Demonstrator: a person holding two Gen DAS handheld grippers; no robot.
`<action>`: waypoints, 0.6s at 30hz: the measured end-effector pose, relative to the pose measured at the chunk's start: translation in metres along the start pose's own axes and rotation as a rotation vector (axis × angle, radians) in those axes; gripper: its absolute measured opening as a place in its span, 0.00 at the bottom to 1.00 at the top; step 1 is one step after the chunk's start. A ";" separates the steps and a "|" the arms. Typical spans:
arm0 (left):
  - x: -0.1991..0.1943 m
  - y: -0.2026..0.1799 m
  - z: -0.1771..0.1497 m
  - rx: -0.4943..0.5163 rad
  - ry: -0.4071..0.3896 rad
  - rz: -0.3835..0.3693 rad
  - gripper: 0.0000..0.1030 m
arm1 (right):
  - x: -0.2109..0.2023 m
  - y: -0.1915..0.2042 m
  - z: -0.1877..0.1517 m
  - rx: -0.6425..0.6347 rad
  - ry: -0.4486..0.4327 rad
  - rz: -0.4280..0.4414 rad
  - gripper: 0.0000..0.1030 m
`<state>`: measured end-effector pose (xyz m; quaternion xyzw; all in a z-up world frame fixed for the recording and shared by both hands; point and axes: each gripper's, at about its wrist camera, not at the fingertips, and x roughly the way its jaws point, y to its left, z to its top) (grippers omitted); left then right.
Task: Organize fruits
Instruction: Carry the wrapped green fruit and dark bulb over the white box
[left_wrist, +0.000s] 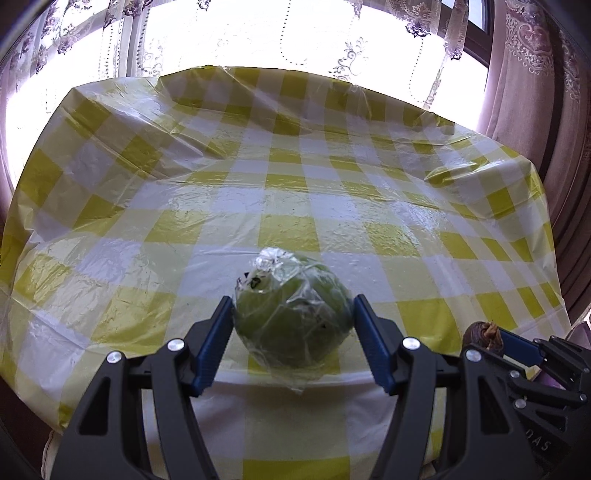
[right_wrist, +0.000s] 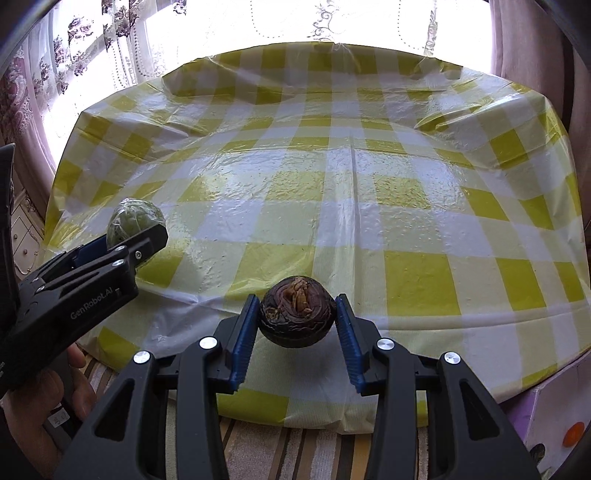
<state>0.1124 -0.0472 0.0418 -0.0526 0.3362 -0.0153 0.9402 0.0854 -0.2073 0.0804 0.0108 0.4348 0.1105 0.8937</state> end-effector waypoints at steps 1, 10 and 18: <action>-0.002 -0.003 -0.002 0.006 0.001 -0.001 0.63 | -0.003 -0.002 -0.002 0.002 -0.002 -0.001 0.40; -0.020 -0.029 -0.011 0.068 0.005 -0.019 0.63 | -0.030 -0.023 -0.025 0.036 -0.019 -0.008 0.40; -0.034 -0.056 -0.020 0.123 0.010 -0.062 0.63 | -0.056 -0.046 -0.043 0.075 -0.039 -0.028 0.40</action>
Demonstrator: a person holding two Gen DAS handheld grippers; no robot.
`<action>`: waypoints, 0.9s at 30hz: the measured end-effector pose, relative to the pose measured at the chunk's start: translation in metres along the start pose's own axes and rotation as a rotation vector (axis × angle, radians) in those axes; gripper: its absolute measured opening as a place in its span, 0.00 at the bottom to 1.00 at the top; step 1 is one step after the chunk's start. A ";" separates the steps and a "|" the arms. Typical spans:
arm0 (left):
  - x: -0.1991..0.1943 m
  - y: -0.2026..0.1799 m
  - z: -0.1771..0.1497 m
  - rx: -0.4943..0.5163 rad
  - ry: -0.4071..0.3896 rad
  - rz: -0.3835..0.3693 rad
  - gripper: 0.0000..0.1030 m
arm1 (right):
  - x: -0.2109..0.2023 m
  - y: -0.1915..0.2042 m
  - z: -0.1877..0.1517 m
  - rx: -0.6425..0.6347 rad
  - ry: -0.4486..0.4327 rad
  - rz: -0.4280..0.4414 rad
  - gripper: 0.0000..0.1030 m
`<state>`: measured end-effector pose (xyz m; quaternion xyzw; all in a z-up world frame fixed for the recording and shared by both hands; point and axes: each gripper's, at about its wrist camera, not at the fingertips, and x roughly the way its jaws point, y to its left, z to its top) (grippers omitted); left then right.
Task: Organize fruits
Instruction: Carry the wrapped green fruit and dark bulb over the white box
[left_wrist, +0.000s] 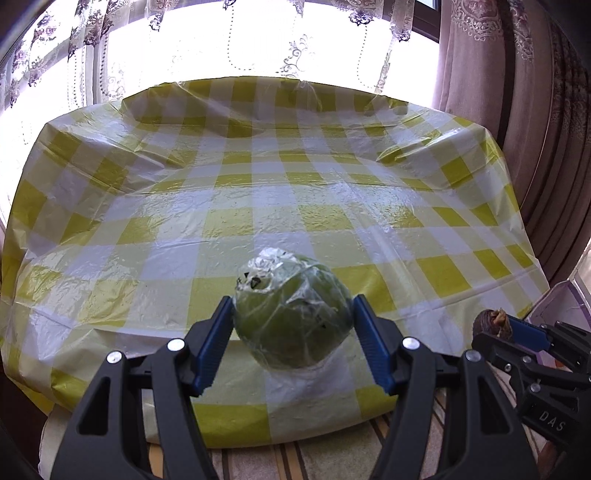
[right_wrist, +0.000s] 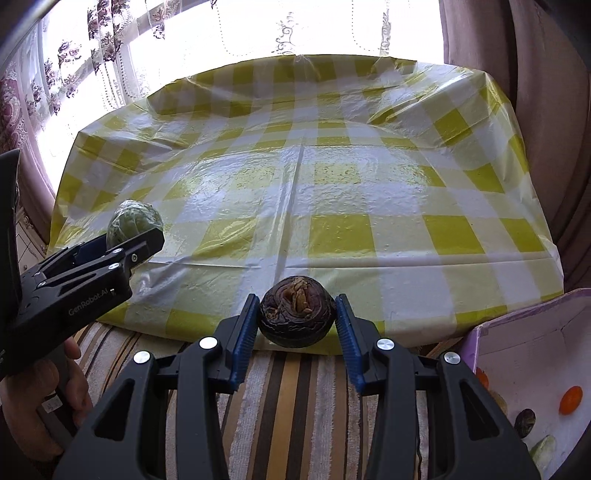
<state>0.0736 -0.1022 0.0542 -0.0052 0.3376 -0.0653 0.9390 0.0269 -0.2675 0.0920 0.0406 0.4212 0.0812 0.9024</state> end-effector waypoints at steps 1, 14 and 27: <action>-0.001 -0.004 -0.001 0.008 0.002 -0.007 0.63 | -0.003 -0.004 -0.002 0.007 -0.002 -0.003 0.40; -0.009 -0.063 -0.008 0.125 0.013 -0.066 0.63 | -0.039 -0.052 -0.026 0.096 -0.027 -0.041 0.40; -0.013 -0.128 -0.021 0.257 0.039 -0.177 0.63 | -0.066 -0.108 -0.051 0.186 -0.033 -0.145 0.40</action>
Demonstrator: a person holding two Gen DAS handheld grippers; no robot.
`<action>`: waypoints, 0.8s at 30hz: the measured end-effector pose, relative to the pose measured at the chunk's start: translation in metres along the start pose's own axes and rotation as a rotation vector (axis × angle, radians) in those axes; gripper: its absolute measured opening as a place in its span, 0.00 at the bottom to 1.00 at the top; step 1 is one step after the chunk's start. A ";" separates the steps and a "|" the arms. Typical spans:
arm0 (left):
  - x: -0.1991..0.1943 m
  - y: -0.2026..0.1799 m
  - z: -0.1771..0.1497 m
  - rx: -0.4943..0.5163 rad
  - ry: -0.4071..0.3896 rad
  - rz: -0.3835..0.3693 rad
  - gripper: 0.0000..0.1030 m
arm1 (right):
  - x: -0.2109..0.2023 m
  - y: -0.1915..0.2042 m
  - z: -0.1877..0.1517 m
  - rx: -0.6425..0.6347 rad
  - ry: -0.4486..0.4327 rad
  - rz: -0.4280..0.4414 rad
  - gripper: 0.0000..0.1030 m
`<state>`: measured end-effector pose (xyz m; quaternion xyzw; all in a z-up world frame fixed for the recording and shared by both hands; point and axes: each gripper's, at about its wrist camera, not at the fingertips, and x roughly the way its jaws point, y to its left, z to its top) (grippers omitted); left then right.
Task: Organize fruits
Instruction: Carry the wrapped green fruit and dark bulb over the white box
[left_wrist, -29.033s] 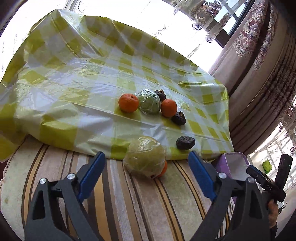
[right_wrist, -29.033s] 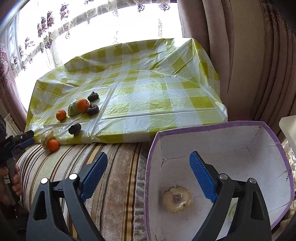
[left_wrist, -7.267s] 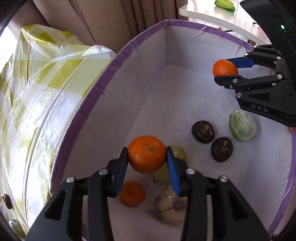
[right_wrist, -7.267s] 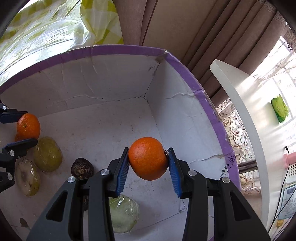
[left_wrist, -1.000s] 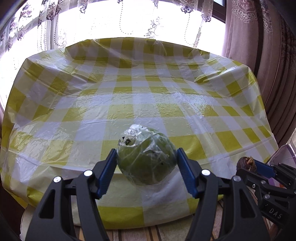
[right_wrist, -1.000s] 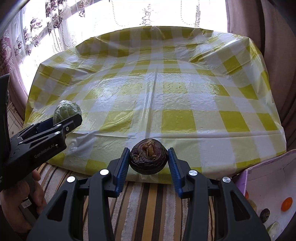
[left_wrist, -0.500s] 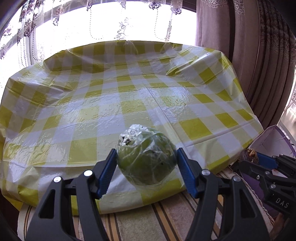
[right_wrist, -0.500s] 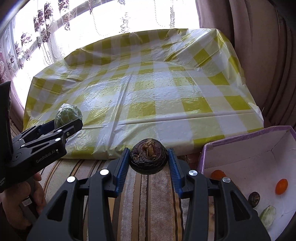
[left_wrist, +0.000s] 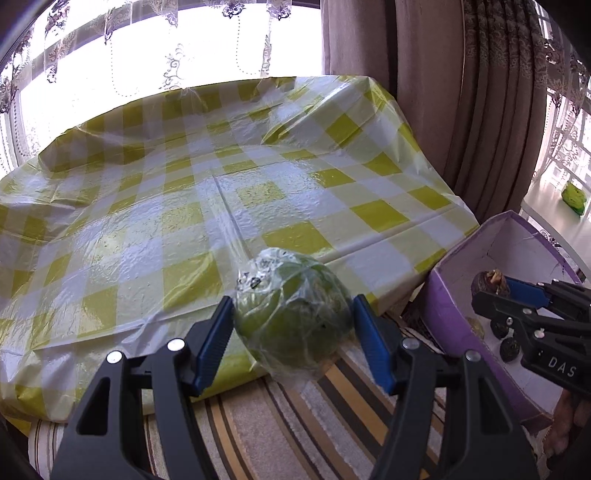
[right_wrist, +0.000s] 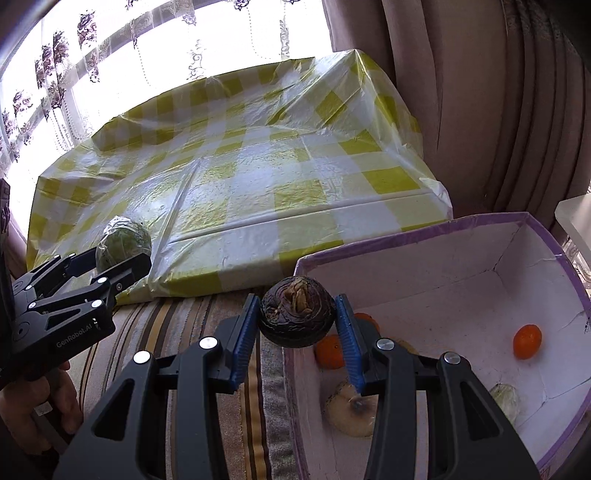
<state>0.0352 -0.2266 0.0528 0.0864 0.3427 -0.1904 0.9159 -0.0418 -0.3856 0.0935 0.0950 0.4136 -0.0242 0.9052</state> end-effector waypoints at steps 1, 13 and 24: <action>0.001 -0.006 0.000 0.011 0.003 -0.011 0.63 | -0.002 -0.007 -0.001 0.011 0.000 -0.011 0.40; 0.018 -0.069 0.005 0.124 0.042 -0.129 0.63 | -0.020 -0.092 -0.022 0.118 0.007 -0.187 0.40; 0.034 -0.141 0.007 0.297 0.081 -0.296 0.63 | -0.019 -0.134 -0.028 0.135 0.033 -0.327 0.40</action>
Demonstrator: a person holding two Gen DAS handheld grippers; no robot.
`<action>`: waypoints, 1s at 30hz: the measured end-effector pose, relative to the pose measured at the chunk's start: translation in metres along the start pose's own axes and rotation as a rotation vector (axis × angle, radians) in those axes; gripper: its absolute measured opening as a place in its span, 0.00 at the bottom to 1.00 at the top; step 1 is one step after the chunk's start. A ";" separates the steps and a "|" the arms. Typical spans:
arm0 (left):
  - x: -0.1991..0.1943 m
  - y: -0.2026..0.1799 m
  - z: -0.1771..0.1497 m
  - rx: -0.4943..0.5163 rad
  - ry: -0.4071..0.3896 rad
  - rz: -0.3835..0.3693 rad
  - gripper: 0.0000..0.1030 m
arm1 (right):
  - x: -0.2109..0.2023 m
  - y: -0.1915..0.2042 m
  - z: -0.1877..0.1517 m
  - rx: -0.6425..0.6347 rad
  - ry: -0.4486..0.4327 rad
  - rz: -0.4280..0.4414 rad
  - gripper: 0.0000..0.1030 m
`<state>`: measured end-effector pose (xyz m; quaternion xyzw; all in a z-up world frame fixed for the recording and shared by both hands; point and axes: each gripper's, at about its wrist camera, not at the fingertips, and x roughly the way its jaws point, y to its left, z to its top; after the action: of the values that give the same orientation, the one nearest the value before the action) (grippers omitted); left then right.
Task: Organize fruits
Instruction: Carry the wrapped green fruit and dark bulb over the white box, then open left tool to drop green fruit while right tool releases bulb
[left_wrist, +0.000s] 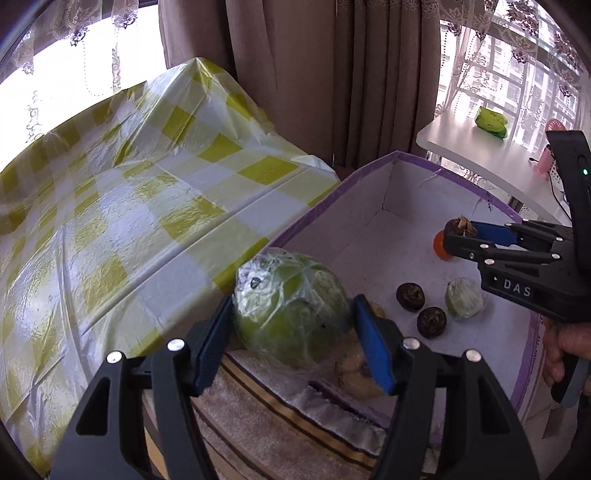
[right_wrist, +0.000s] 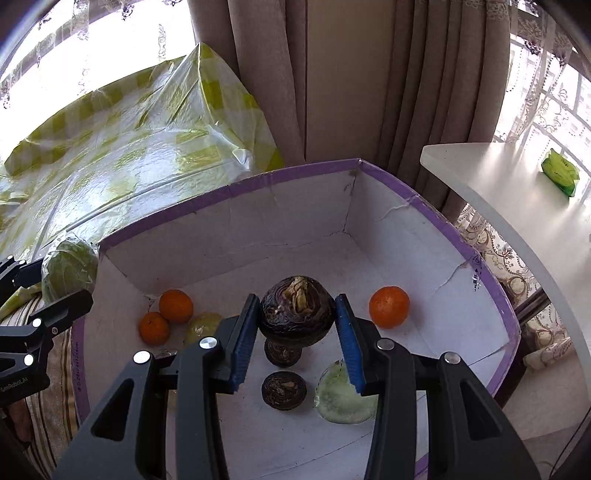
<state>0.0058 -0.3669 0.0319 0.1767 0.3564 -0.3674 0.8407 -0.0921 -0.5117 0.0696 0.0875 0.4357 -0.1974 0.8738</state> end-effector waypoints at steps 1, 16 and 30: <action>0.005 -0.006 0.002 0.015 0.010 -0.012 0.63 | 0.001 -0.002 0.001 0.000 0.000 -0.007 0.40; 0.079 -0.036 0.023 0.084 0.197 -0.115 0.63 | 0.033 -0.019 0.011 -0.017 0.073 -0.075 0.40; 0.117 -0.047 0.026 0.133 0.298 -0.084 0.64 | 0.058 -0.016 0.010 -0.065 0.166 -0.157 0.41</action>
<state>0.0389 -0.4703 -0.0369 0.2695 0.4592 -0.3948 0.7487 -0.0603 -0.5448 0.0295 0.0408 0.5181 -0.2431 0.8190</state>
